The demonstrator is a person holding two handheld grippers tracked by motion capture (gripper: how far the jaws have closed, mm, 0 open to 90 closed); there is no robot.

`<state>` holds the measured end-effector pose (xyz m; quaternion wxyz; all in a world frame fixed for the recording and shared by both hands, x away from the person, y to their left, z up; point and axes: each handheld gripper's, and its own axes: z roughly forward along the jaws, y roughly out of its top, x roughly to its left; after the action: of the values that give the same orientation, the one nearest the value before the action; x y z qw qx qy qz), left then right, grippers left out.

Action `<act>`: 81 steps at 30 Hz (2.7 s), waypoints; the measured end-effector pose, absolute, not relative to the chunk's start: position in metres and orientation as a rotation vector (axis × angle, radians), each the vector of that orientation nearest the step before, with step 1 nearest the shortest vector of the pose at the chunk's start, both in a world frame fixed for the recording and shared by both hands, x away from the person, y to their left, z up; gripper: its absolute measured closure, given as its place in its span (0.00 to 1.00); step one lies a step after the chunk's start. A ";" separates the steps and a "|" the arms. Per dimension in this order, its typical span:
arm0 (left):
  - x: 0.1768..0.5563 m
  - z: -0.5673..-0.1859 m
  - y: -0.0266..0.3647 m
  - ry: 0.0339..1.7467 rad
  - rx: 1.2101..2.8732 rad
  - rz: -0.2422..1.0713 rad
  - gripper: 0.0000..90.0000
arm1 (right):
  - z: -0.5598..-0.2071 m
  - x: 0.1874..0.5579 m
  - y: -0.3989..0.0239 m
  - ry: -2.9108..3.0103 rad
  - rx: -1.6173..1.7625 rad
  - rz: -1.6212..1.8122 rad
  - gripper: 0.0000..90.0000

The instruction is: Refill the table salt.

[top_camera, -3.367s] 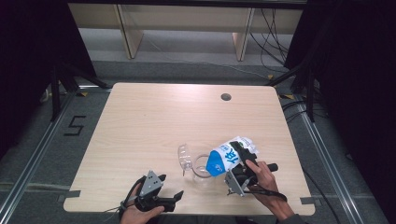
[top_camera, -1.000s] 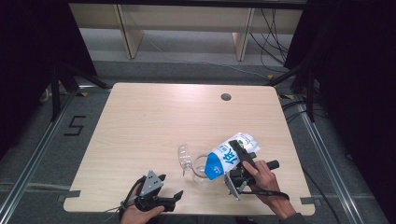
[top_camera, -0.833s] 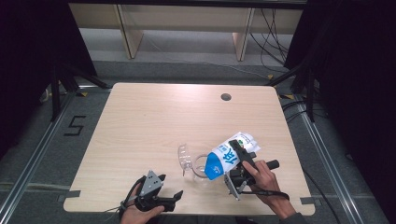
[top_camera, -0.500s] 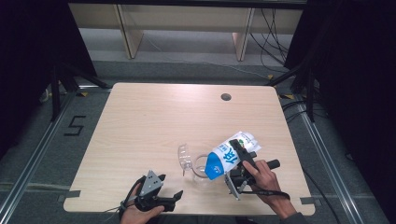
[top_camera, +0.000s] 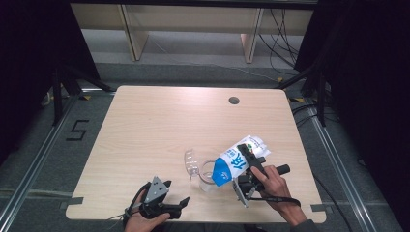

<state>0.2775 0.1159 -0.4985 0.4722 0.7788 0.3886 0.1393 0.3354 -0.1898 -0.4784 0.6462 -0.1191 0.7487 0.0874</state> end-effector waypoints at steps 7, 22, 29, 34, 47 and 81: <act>0.277 -0.499 0.116 0.957 1.902 0.332 0.17 | -0.477 0.336 -0.189 1.707 -0.296 0.176 0.57; 0.277 -0.499 0.115 0.961 1.897 0.338 0.17 | -0.473 0.336 -0.188 1.676 -0.358 0.144 0.57; 0.277 -0.499 0.115 0.965 1.905 0.343 0.17 | -0.479 0.337 -0.190 1.687 -0.289 0.201 0.57; 0.277 -0.499 0.115 0.967 1.905 0.341 0.17 | -0.478 0.336 -0.190 1.689 -0.295 0.183 0.57; 0.277 -0.499 0.115 0.966 1.910 0.346 0.17 | -0.471 0.339 -0.187 1.637 -0.399 0.147 0.58; 0.278 -0.498 0.117 0.956 1.923 0.364 0.17 | -0.476 0.337 -0.186 1.668 -0.345 0.152 0.60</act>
<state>0.2778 0.1166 -0.4982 0.4635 0.7823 0.3889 0.1480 0.3370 -0.1864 -0.4763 0.6564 -0.1520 0.7359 0.0671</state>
